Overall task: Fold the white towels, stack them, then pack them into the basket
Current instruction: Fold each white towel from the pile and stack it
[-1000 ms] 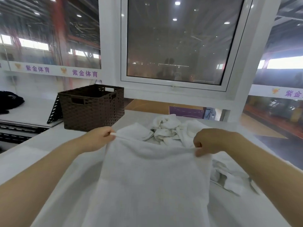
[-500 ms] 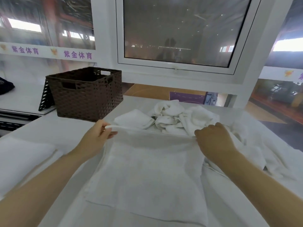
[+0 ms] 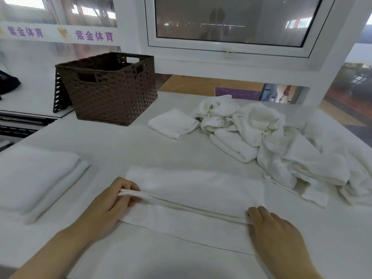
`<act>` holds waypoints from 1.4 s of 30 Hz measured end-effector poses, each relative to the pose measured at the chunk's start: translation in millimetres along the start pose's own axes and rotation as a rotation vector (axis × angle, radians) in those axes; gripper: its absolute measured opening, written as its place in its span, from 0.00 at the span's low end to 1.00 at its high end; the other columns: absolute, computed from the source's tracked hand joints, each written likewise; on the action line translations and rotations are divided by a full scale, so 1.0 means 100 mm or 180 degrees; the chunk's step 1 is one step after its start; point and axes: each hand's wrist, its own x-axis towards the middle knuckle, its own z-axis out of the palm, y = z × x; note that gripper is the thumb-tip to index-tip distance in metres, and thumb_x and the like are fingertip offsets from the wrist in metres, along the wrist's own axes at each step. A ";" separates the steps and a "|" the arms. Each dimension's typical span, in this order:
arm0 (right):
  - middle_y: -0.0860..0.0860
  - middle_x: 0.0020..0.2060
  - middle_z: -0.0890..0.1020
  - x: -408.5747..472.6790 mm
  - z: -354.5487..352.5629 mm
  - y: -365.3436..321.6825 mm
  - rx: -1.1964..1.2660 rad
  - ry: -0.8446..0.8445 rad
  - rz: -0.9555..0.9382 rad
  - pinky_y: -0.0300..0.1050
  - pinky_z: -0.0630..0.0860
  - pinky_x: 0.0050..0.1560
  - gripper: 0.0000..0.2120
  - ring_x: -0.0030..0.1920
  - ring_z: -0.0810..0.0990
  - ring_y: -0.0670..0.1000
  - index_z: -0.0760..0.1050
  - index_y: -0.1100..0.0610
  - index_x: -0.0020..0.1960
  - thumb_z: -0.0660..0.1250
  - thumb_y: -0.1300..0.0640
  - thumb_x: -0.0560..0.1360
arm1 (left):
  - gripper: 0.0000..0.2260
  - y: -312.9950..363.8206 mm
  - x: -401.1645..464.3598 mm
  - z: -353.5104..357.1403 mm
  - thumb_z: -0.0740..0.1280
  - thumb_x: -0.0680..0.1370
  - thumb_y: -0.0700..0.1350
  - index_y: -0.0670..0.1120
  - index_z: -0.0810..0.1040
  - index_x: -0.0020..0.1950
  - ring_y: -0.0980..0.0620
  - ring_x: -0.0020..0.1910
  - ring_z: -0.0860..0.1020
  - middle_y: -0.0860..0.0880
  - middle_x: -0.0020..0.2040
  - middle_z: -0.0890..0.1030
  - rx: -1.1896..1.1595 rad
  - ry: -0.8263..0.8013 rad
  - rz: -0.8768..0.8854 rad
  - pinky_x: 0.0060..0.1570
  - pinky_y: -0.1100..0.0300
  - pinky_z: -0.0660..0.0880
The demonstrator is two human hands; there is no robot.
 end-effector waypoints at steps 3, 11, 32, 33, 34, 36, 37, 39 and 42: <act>0.51 0.29 0.71 -0.09 0.09 0.00 0.0066 0.0373 0.0005 0.45 0.63 0.22 0.03 0.23 0.71 0.54 0.75 0.58 0.38 0.66 0.61 0.64 | 0.09 -0.04 -0.08 -0.02 0.55 0.76 0.52 0.57 0.72 0.52 0.52 0.44 0.78 0.53 0.51 0.79 0.0349 -0.0052 0.0151 0.44 0.59 0.72; 0.51 0.29 0.70 -0.15 0.08 0.07 0.0105 0.0860 -0.0449 0.45 0.63 0.24 0.17 0.26 0.69 0.54 0.64 0.53 0.41 0.68 0.65 0.59 | 0.04 -0.10 -0.06 -0.08 0.59 0.68 0.47 0.50 0.66 0.41 0.48 0.38 0.68 0.49 0.45 0.72 0.0403 -0.0270 0.0490 0.37 0.62 0.63; 0.39 0.51 0.82 -0.28 -0.24 0.22 0.1260 -0.0273 -0.0613 0.28 0.73 0.37 0.14 0.45 0.81 0.39 0.71 0.45 0.56 0.62 0.45 0.71 | 0.06 -0.03 0.04 -0.22 0.64 0.74 0.49 0.51 0.78 0.47 0.53 0.24 0.69 0.55 0.32 0.72 0.3035 -0.0499 0.1967 0.22 0.60 0.61; 0.36 0.49 0.81 -0.26 -0.28 0.23 0.1317 -0.0350 -0.0476 0.27 0.72 0.36 0.15 0.44 0.80 0.36 0.72 0.44 0.57 0.62 0.46 0.71 | 0.07 -0.02 0.06 -0.24 0.63 0.73 0.49 0.51 0.79 0.47 0.53 0.23 0.68 0.55 0.31 0.72 0.3067 -0.0435 0.2038 0.22 0.61 0.59; 0.32 0.48 0.79 -0.25 -0.28 0.24 0.1345 -0.0386 -0.0356 0.25 0.70 0.35 0.14 0.44 0.78 0.35 0.71 0.42 0.57 0.63 0.47 0.72 | 0.07 -0.01 0.07 -0.26 0.63 0.74 0.48 0.50 0.79 0.48 0.53 0.23 0.68 0.55 0.29 0.72 0.3075 -0.0384 0.2121 0.23 0.62 0.57; 0.27 0.45 0.76 -0.25 -0.28 0.27 0.1378 -0.0470 -0.0118 0.25 0.69 0.34 0.14 0.42 0.75 0.33 0.68 0.37 0.56 0.62 0.48 0.72 | 0.08 -0.01 0.10 -0.28 0.62 0.74 0.47 0.49 0.79 0.49 0.53 0.23 0.68 0.55 0.29 0.72 0.3093 -0.0356 0.2268 0.23 0.62 0.59; 0.28 0.43 0.77 -0.23 -0.28 0.28 0.1390 -0.0515 -0.0067 0.27 0.70 0.35 0.13 0.40 0.75 0.33 0.67 0.35 0.55 0.62 0.48 0.73 | 0.09 0.00 0.11 -0.28 0.62 0.75 0.46 0.49 0.79 0.50 0.52 0.25 0.70 0.54 0.30 0.73 0.3115 -0.0347 0.2347 0.23 0.61 0.63; 0.35 0.40 0.80 -0.20 -0.27 0.26 0.1507 -0.0589 0.0021 0.36 0.74 0.36 0.12 0.38 0.78 0.40 0.65 0.35 0.52 0.62 0.51 0.75 | 0.10 -0.02 0.13 -0.29 0.62 0.76 0.45 0.47 0.79 0.54 0.51 0.32 0.74 0.51 0.36 0.76 0.3081 -0.0316 0.2425 0.28 0.59 0.71; 0.39 0.39 0.80 -0.19 -0.27 0.22 0.1543 -0.0599 0.0193 0.42 0.75 0.37 0.18 0.35 0.78 0.45 0.60 0.34 0.51 0.64 0.55 0.76 | 0.10 0.01 0.10 -0.28 0.60 0.78 0.44 0.47 0.75 0.58 0.50 0.39 0.76 0.49 0.45 0.79 0.2884 -0.0319 0.2393 0.34 0.59 0.75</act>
